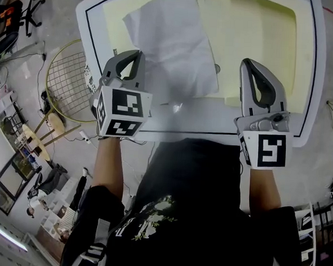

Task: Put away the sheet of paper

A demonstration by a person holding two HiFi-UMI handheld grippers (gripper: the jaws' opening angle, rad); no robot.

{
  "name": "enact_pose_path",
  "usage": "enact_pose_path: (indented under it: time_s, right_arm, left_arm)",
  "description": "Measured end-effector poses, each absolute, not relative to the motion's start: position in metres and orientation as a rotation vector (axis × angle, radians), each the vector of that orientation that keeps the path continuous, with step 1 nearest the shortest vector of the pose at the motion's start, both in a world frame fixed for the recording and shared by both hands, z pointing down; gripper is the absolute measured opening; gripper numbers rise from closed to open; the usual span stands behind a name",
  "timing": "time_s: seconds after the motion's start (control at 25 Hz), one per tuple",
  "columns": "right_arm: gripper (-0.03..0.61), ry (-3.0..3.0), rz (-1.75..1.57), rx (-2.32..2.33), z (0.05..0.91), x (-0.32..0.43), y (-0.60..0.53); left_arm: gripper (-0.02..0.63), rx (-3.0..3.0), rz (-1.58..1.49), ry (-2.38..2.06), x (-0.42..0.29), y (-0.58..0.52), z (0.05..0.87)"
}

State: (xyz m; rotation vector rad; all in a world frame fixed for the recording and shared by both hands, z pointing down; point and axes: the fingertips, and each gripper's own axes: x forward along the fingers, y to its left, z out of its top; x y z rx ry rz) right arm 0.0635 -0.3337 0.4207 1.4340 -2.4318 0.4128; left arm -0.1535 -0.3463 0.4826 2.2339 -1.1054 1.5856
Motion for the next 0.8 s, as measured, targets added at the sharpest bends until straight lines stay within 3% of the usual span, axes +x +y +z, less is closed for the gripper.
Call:
enact_pose_path:
  time_s: [0.8]
  right_arm:
    - [0.0,-2.404,0.44,1.464,0.432,0.077,-0.333]
  left_arm:
    - [0.0,2.13,1.151,-1.064,-0.119,-0.365,0.5]
